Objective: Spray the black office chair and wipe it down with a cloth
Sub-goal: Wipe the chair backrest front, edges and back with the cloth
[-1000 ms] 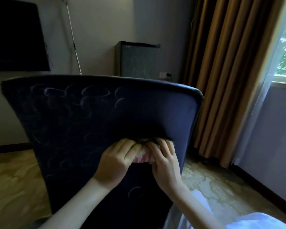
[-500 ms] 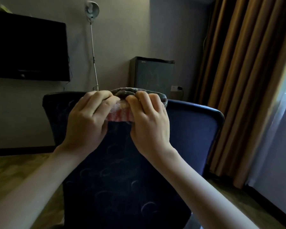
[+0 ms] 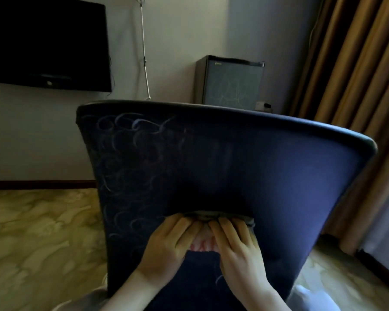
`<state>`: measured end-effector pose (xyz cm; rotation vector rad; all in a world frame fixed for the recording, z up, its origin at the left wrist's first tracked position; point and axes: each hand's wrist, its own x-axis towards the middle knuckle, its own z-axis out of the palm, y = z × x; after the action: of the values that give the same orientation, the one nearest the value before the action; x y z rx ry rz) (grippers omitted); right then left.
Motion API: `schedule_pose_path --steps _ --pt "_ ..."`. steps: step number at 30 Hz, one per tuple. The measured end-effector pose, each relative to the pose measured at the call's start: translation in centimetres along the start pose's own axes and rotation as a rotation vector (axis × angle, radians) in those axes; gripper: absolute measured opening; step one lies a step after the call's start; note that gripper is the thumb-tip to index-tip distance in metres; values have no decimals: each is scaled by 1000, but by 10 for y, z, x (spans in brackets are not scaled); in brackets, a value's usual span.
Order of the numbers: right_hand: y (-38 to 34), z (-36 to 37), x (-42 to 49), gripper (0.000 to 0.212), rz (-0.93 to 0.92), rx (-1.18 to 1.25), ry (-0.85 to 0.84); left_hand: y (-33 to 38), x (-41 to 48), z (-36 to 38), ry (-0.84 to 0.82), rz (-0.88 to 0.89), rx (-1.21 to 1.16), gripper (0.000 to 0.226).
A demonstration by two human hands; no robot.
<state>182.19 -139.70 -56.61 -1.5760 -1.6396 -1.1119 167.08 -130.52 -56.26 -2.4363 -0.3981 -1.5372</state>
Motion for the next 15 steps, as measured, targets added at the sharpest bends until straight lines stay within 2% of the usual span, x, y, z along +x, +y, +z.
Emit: schedule_pose_path --steps 7,15 --pt "11 -2 -14 43 -1 8 -7 9 -2 8 -57 51 40 17" --pt "31 -17 -10 48 18 101 15 25 15 12 -80 74 53 18"
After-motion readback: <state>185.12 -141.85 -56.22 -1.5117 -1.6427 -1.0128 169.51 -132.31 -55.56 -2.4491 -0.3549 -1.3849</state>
